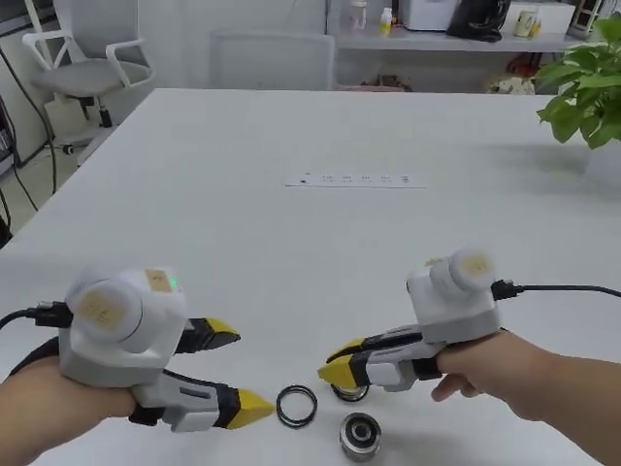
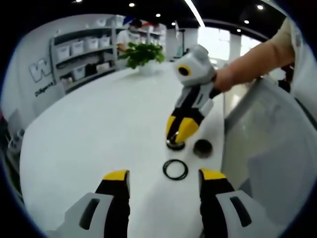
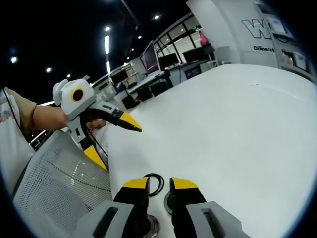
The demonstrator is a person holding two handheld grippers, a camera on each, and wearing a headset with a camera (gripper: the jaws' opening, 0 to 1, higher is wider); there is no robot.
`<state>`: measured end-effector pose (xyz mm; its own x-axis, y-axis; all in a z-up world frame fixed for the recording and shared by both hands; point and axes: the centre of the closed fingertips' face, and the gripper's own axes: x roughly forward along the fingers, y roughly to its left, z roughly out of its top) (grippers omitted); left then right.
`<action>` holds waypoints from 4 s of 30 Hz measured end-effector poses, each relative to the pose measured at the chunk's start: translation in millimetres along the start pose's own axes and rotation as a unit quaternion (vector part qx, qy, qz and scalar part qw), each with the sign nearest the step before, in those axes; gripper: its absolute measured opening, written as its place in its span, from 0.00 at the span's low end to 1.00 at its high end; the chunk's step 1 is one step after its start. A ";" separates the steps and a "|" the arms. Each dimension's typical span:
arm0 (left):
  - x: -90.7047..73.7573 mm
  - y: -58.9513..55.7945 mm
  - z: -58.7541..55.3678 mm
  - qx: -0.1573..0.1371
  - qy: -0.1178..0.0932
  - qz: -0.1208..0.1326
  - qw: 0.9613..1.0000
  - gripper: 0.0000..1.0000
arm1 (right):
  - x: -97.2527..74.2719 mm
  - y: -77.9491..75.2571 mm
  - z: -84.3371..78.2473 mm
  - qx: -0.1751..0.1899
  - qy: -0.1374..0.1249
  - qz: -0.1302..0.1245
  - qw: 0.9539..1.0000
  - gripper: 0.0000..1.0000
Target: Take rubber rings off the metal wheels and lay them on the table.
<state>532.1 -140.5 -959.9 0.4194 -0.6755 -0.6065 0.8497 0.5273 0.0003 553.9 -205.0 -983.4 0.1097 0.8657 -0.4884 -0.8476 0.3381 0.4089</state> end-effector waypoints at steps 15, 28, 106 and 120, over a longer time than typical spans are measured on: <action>26.2 -0.4 11.8 -0.004 0.002 -0.014 1.000 0.53 | -28.1 -23.5 -8.7 0.003 -0.015 -0.037 0.999 0.18; 51.0 -10.0 16.3 0.009 0.014 -0.035 0.999 0.52 | -34.1 -28.8 -26.4 -0.004 -0.003 -0.043 0.999 0.21; 105.7 -29.8 25.0 0.032 0.029 -0.034 0.998 0.13 | -24.7 -37.6 -44.1 -0.002 -0.003 -0.062 0.998 0.00; 106.6 -31.7 24.9 0.034 0.036 -0.028 0.998 0.12 | -29.5 -34.3 -32.1 0.056 -0.049 -0.047 0.996 0.00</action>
<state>557.8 -242.1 -1004.7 0.3491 -0.6621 -0.6632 0.8917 0.4522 0.0181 563.0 -254.0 -1007.8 0.2400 0.8585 -0.4532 -0.7689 0.4531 0.4512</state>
